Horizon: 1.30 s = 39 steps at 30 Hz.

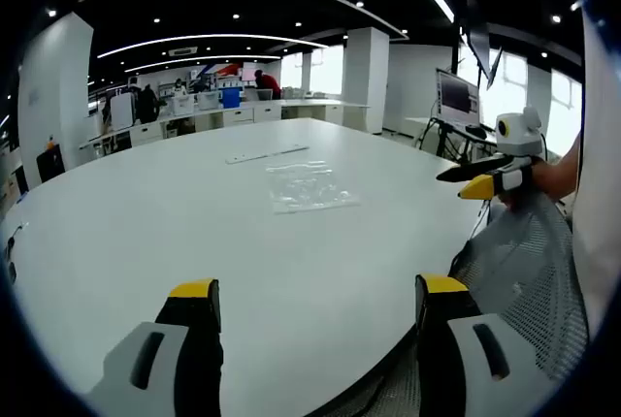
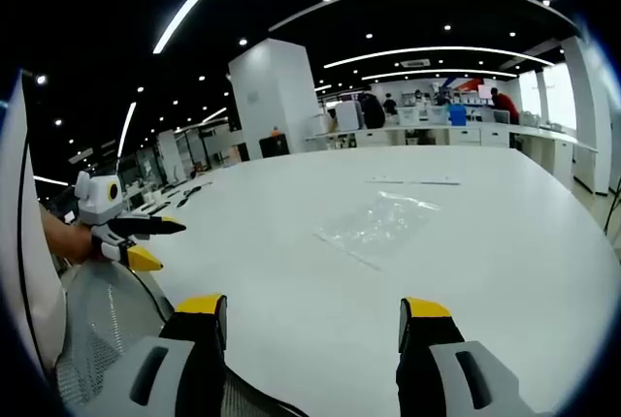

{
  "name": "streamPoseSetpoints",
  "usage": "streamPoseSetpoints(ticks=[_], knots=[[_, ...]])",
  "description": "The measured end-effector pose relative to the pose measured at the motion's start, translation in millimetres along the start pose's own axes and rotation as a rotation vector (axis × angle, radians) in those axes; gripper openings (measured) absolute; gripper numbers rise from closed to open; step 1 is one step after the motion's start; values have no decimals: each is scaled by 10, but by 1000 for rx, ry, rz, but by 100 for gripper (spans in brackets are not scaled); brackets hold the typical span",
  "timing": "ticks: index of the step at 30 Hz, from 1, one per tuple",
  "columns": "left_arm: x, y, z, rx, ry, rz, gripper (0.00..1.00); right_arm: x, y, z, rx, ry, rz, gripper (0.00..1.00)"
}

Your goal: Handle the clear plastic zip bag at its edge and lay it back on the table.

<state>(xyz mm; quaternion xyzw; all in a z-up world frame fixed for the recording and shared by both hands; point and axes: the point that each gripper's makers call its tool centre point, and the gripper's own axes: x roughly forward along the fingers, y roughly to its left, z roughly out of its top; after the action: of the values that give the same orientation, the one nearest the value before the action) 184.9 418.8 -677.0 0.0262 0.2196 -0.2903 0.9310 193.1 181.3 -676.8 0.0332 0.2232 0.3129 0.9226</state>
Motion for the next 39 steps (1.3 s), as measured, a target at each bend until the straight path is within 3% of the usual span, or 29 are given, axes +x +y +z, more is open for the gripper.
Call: streamPoseSetpoints(ticks=[39], knots=[[6,-1,0,-8,1,-2,82,3,12,-49,-18,28,1,71]])
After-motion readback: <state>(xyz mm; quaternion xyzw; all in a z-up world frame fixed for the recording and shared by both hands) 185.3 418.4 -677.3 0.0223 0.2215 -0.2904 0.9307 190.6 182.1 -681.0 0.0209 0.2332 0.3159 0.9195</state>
